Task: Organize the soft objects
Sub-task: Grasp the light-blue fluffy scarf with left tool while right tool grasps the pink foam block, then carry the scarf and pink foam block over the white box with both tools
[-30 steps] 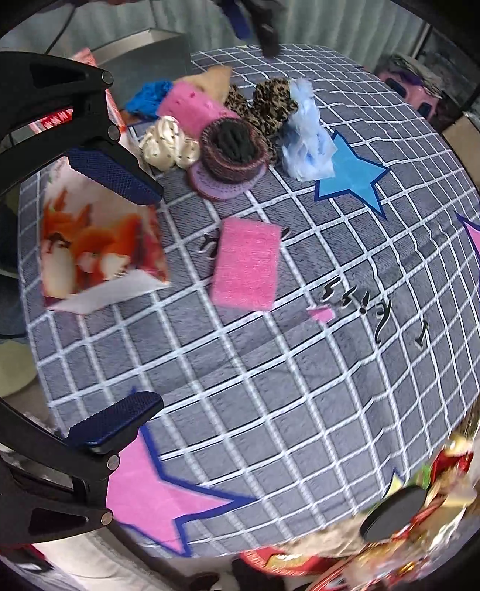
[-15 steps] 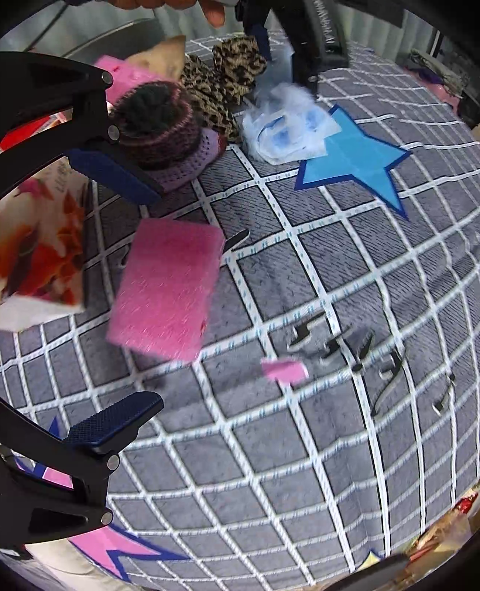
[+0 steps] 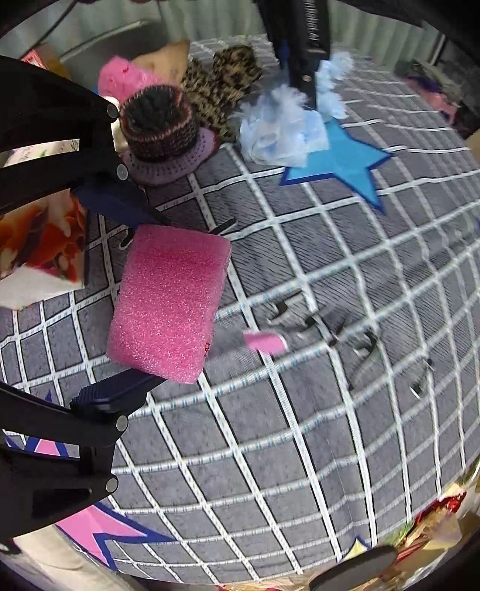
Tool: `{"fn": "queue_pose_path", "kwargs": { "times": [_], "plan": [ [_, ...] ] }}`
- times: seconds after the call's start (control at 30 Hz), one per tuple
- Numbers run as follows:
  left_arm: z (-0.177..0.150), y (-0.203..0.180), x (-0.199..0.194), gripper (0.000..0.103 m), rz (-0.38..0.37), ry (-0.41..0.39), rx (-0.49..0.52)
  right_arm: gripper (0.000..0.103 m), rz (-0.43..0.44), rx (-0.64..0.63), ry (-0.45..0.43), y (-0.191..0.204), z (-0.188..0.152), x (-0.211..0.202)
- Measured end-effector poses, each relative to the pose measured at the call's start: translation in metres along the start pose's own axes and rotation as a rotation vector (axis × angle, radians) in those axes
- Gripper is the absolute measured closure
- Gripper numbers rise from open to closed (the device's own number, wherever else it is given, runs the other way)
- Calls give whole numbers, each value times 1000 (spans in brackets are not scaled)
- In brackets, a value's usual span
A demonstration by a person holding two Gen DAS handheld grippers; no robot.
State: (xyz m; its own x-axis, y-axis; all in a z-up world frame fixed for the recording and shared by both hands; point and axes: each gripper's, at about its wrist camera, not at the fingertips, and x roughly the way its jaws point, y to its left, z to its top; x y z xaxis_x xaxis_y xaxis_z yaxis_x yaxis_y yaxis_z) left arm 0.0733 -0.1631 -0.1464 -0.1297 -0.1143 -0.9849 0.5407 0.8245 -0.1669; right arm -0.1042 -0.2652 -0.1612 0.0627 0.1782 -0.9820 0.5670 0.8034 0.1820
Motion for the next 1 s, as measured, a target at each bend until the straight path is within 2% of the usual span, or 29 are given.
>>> {"fn": "queue_pose_path", "kwargs": {
  "times": [0.17,0.33,0.57,0.63,0.67,1.0],
  "plan": [
    [-17,-15,-31,74,-7,-82,50,30,28,20,-30,-14,-1,-24],
    [-31,-9,-66,74,18,-161,99,30,45,37,-57,-23,-7,-45],
    [-69,-15,-93,74,12,-207,137,29,52,37,-106,-38,-39,-85],
    [-80,-16,-101,74,2,-220,135,29,46,31,-120,-30,-45,-84],
    [-87,-14,-105,74,2,-227,135,29,44,30,-123,-20,-37,-78],
    [-150,7,-157,74,-5,-334,125,29,50,12,-167,16,-76,-109]
  ]
}}
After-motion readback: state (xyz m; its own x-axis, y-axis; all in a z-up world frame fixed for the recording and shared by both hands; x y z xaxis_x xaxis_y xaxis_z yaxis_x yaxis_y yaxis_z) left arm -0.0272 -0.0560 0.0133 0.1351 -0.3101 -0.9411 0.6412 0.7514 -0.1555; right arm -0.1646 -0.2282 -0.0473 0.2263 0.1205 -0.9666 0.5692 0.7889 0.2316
